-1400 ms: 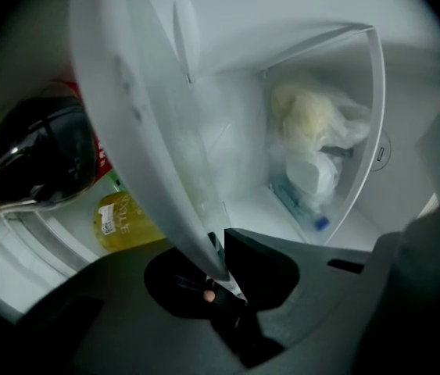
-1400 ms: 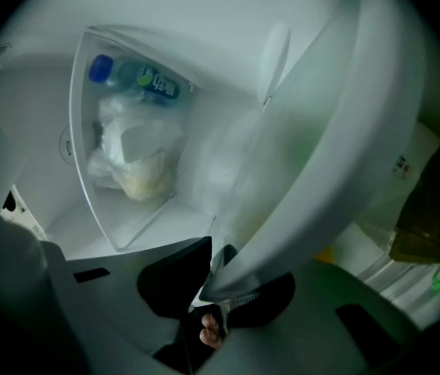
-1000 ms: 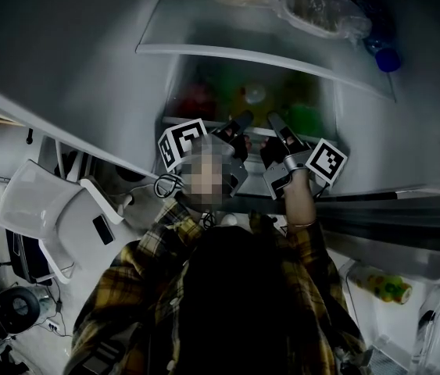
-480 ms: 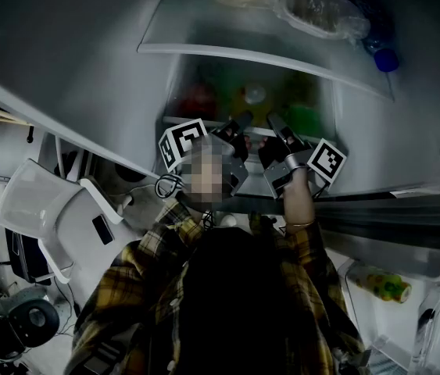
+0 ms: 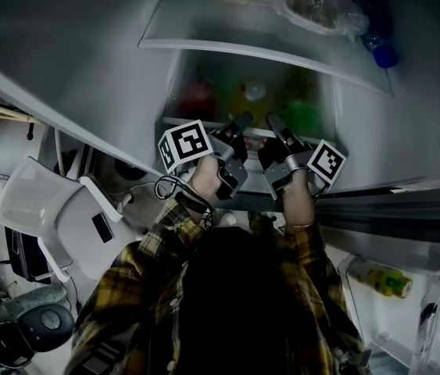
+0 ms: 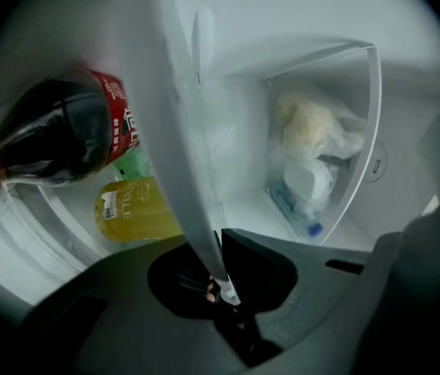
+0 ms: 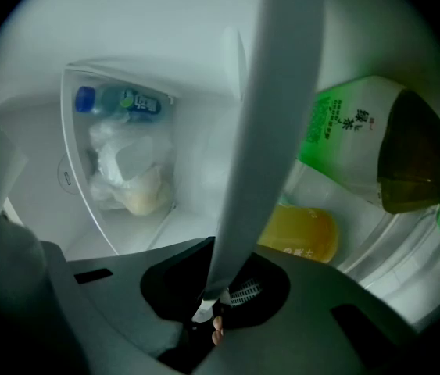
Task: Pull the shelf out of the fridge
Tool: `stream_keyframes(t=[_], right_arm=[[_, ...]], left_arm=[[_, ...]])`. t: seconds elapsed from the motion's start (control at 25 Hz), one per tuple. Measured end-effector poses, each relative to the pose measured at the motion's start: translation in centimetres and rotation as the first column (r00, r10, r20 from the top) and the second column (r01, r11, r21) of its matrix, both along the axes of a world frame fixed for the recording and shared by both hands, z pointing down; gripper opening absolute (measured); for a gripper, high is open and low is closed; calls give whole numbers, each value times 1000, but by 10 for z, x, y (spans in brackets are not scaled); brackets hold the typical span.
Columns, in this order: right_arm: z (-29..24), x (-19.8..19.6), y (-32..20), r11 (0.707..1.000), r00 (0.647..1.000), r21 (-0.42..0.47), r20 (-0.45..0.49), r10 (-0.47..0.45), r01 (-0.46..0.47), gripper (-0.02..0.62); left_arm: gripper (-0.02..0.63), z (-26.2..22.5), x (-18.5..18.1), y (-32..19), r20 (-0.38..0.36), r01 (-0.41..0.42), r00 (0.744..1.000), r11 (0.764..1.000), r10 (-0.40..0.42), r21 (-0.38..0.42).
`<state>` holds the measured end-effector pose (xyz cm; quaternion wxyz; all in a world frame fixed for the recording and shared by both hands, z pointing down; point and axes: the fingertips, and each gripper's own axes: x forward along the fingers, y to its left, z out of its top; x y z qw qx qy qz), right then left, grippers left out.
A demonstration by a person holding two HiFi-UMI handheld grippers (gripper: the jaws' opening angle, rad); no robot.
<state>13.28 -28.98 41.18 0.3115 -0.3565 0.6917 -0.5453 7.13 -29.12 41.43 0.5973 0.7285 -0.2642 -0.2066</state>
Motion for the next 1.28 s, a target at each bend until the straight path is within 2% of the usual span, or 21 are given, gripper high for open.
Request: stream_keyframes(t=[1.28], right_arm=[[4,-13,86,1000,1000,-3,-16,-16,16,37]], left_arm=[[25,5,-12,87,-8,-8,1000,1000,8,-16]])
